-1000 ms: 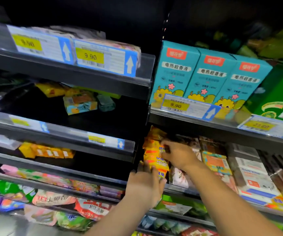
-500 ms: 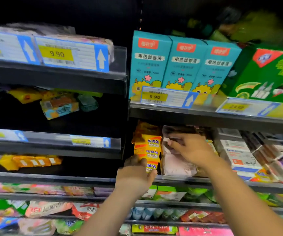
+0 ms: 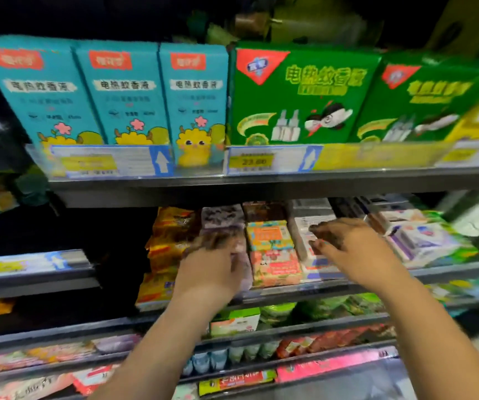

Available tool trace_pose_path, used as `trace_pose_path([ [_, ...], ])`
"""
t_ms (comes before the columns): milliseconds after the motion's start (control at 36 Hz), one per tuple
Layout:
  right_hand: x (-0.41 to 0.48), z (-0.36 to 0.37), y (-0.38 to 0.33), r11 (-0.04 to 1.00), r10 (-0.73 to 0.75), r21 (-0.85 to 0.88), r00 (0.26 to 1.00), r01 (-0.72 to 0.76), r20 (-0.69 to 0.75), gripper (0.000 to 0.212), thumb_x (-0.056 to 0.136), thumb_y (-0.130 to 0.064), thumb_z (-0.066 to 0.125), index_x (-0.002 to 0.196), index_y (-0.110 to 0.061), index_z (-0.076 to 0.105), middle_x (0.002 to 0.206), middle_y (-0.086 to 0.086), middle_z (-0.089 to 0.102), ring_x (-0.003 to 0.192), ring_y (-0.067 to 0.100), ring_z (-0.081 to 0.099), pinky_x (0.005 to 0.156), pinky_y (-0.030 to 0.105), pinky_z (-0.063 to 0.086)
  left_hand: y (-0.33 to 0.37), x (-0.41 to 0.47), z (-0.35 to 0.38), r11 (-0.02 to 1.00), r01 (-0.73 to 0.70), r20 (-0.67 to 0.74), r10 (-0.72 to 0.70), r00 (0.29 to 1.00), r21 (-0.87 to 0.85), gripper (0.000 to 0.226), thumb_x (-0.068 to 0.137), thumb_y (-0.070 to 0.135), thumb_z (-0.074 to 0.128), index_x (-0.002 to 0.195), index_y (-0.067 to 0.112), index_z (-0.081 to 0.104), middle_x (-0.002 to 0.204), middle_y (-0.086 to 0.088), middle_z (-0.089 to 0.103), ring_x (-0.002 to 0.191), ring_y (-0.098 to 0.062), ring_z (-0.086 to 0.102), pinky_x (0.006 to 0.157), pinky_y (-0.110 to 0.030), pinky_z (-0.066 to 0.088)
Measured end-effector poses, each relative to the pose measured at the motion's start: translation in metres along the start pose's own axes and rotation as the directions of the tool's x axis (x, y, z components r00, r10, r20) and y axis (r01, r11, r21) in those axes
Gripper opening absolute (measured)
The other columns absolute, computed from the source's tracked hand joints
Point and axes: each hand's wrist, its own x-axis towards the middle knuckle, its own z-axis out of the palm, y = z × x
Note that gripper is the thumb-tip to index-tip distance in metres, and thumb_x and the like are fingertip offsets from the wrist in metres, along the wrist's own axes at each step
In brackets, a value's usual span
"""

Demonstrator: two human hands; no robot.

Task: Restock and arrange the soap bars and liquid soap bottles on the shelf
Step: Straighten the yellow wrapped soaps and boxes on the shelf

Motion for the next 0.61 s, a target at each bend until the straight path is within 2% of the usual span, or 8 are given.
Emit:
trace_pose_path([
  [56,-0.005,-0.012,0.021,0.999,0.039,0.030,0.999,-0.038,-0.033,0.029,0.093,-0.032,0.067,0.121,-0.023,0.070,0.117,0.003,0.068,0.110,0.024,0.061,0.085,0.029,0.045,0.021,0.006,0.003,0.999,-0.032,-0.006,0.032,0.999,-0.012,0.040,0.098,0.046,0.044,0.136,0.034,0.044,0.124,0.001,0.060,0.118,-0.026,0.056,0.086,-0.036,0.052],
  [111,-0.007,-0.019,0.045,0.994,0.113,0.010,0.993,-0.113,-0.047,0.033,0.093,-0.029,0.065,0.125,-0.023,0.066,0.123,0.006,0.066,0.107,0.027,0.062,0.080,0.031,0.044,0.042,0.013,0.008,0.998,-0.041,0.034,0.043,0.998,-0.050,0.041,0.098,0.049,0.043,0.136,0.035,0.041,0.128,0.002,0.057,0.120,-0.027,0.055,0.087,-0.036,0.051],
  [250,-0.005,-0.016,0.092,0.976,0.181,-0.139,0.978,-0.166,0.104,0.047,0.090,-0.028,0.063,0.136,-0.028,0.054,0.155,0.004,0.041,0.117,0.034,0.057,0.088,0.042,0.052,0.100,0.036,0.024,0.987,-0.122,0.025,0.125,0.992,-0.100,0.039,0.099,0.050,0.038,0.136,0.037,0.041,0.139,0.004,0.048,0.124,-0.024,0.050,0.094,-0.036,0.049],
  [361,0.005,-0.003,0.104,0.976,0.181,-0.153,0.968,-0.155,0.172,0.044,0.091,-0.024,0.059,0.135,-0.029,0.052,0.139,0.003,0.054,0.120,0.030,0.054,0.102,0.038,0.041,0.144,0.068,0.036,0.941,-0.326,-0.090,0.319,0.944,-0.090,0.040,0.099,0.041,0.046,0.136,0.026,0.050,0.141,0.005,0.047,0.132,-0.022,0.042,0.106,-0.034,0.037],
  [417,0.012,0.003,0.107,0.978,0.179,-0.140,0.968,-0.155,0.178,0.046,0.092,-0.029,0.057,0.137,-0.033,0.049,0.139,-0.001,0.055,0.124,0.026,0.055,0.110,0.043,0.037,0.159,0.087,0.048,0.937,-0.344,-0.010,0.344,0.939,-0.067,0.048,0.099,0.048,0.038,0.142,0.027,0.045,0.149,0.005,0.042,0.138,-0.021,0.034,0.114,-0.033,0.025],
  [500,0.022,0.011,0.117,0.982,0.190,-0.053,0.963,-0.183,0.190,0.044,0.097,-0.035,0.053,0.140,-0.032,0.046,0.140,0.000,0.055,0.125,0.025,0.055,0.102,0.042,0.045,0.169,0.099,0.070,0.940,-0.341,0.097,0.337,0.936,0.029,0.079,0.083,0.063,0.005,0.151,0.034,0.034,0.161,0.005,0.025,0.149,-0.024,0.018,0.122,-0.042,0.011],
  [556,0.025,0.016,0.122,0.981,0.192,-0.048,0.962,-0.186,0.197,0.043,0.100,-0.035,0.048,0.142,-0.030,0.044,0.141,0.004,0.054,0.124,0.028,0.055,0.098,0.042,0.048,0.169,0.101,0.081,0.947,-0.315,0.087,0.308,0.947,0.071,0.074,0.084,0.062,0.006,0.151,0.040,0.031,0.163,0.009,0.018,0.150,-0.022,0.013,0.122,-0.045,0.007],
  [611,0.028,0.018,0.126,0.983,0.181,-0.039,0.964,-0.177,0.197,0.044,0.100,-0.029,0.047,0.144,-0.030,0.040,0.139,0.008,0.054,0.121,0.030,0.057,0.095,0.041,0.050,0.168,0.102,0.083,0.953,-0.297,0.089,0.291,0.952,0.062,0.059,0.096,0.057,0.019,0.152,0.041,0.028,0.164,0.011,0.014,0.150,-0.020,0.011,0.122,-0.042,0.003],
])
